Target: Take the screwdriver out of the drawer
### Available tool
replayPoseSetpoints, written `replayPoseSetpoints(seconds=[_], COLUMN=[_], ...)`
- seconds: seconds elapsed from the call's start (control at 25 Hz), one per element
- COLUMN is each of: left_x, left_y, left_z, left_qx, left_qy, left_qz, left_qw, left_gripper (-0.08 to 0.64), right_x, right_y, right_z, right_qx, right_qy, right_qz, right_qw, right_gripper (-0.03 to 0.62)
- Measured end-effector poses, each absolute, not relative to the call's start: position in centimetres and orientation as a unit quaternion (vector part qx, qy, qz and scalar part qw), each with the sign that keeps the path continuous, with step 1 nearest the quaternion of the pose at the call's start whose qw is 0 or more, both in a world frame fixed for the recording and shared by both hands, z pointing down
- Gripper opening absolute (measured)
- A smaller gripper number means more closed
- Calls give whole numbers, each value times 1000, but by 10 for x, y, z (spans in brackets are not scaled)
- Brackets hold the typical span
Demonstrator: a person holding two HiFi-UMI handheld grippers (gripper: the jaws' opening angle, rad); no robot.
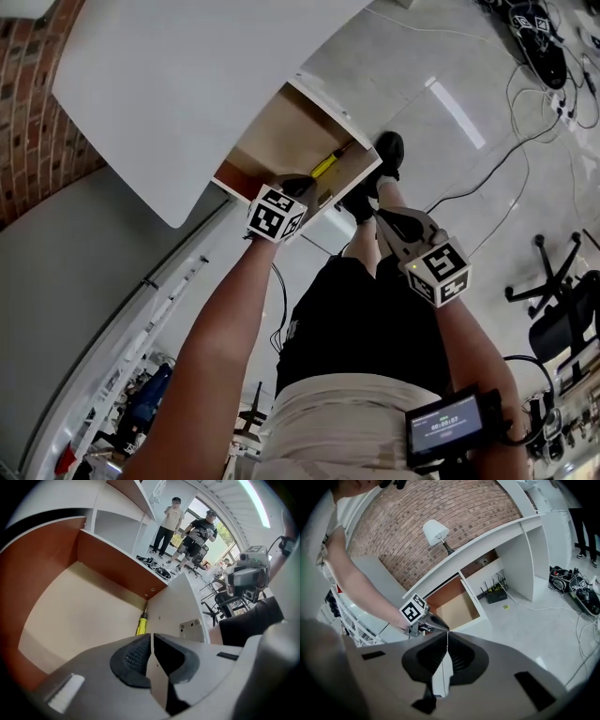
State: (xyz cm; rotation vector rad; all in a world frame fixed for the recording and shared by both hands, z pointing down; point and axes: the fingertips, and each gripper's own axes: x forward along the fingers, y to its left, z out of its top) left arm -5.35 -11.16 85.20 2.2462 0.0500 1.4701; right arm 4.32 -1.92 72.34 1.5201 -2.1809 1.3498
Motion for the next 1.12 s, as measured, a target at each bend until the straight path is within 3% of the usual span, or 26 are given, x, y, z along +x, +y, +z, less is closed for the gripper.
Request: replayPoseSetpoints(seconds=[0.28,0.4,1.12], left_x=[-47,-48,-41], left_y=[-117,-116,-119], left_z=[882,898,927], left_qx=[809,798,776], left_qy=[32,47,90], left_qz=[554,573,619], left_qw=[194,181,81], left_gripper=[15,98,87], right_x=[47,47,57], right_y=[-10,-7,9], right_z=[736,740,756], right_qx=[518,520,521], right_qy=[-719,-716,-698], right_qz=[459,462,485], right_qw=[72,71,75], right_gripper=[8,8,8])
